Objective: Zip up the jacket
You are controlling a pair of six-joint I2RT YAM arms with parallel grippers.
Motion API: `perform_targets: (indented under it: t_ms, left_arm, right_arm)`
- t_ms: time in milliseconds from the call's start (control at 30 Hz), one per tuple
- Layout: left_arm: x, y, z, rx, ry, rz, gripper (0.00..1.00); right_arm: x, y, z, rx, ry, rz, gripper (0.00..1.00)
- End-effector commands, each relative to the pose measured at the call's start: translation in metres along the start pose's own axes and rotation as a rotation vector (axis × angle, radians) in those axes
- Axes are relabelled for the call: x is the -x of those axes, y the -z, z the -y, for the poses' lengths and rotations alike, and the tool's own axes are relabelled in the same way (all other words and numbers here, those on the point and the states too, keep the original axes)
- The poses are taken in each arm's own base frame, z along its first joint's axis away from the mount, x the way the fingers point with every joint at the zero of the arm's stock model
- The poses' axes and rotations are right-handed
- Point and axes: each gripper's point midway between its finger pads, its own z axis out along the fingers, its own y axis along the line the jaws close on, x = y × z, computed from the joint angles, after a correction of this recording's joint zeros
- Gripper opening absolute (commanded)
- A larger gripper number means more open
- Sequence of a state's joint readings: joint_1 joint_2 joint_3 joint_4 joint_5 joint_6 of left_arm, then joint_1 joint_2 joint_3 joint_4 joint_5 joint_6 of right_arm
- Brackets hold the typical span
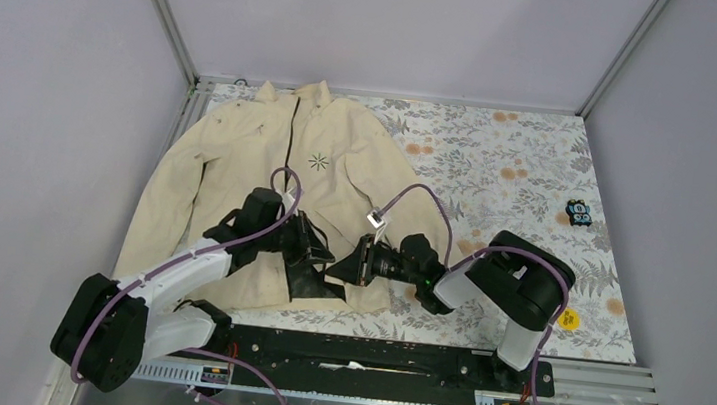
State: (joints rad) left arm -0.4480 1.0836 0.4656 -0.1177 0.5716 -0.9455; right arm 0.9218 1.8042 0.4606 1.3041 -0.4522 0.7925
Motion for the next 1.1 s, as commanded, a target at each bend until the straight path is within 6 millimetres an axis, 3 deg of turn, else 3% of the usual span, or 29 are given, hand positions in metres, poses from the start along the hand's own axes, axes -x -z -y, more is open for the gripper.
perform_targets:
  t_ms: [0,67,167,267,433,467,500,600,667,767,900,1067]
  left_arm:
    - [0.003,0.0,0.013,-0.04,-0.048,0.017,0.0]
    - [0.004,0.001,0.016,-0.044,-0.042,0.025,0.0]
    - [0.007,0.001,0.017,-0.027,-0.018,0.032,0.0]
    - [0.008,-0.001,0.011,0.012,0.007,0.025,0.0]
    - [0.008,-0.005,0.001,0.086,0.072,0.011,0.0]
    - [0.008,-0.006,0.001,0.098,0.089,0.005,0.0]
    - [0.008,-0.006,0.0,0.109,0.107,-0.004,0.0]
    - [0.007,-0.006,0.0,0.134,0.138,-0.015,0.0]
    - [0.009,-0.003,0.0,0.163,0.14,-0.01,0.0]
    - [0.011,0.001,-0.004,0.211,0.149,0.004,0.0]
    - [0.011,0.004,-0.004,0.236,0.169,-0.001,0.0]
    - [0.013,0.005,-0.005,0.259,0.178,0.002,0.0]
  right_arm:
    - [0.015,0.002,-0.013,0.051,0.064,0.055,0.28]
    - [0.015,0.005,-0.002,-0.015,0.081,0.058,0.43]
    - [0.019,0.013,0.013,-0.124,0.132,0.071,0.53]
    - [0.028,0.023,0.012,-0.18,0.203,0.107,0.68]
    - [0.022,0.024,-0.001,-0.218,0.347,0.103,0.83]
    - [0.021,0.024,-0.002,-0.236,0.384,0.106,0.96]
    - [0.021,0.025,-0.006,-0.239,0.427,0.111,0.99]
    - [0.016,0.031,-0.033,-0.142,0.604,0.132,1.0]
    - [0.009,0.037,-0.04,-0.115,0.772,0.15,1.0]
    - [0.004,0.036,-0.041,-0.117,0.971,0.177,1.0]
    - [-0.007,0.021,-0.033,-0.135,1.131,0.167,1.0]
    - [-0.006,0.021,-0.044,-0.167,1.4,0.269,1.0]
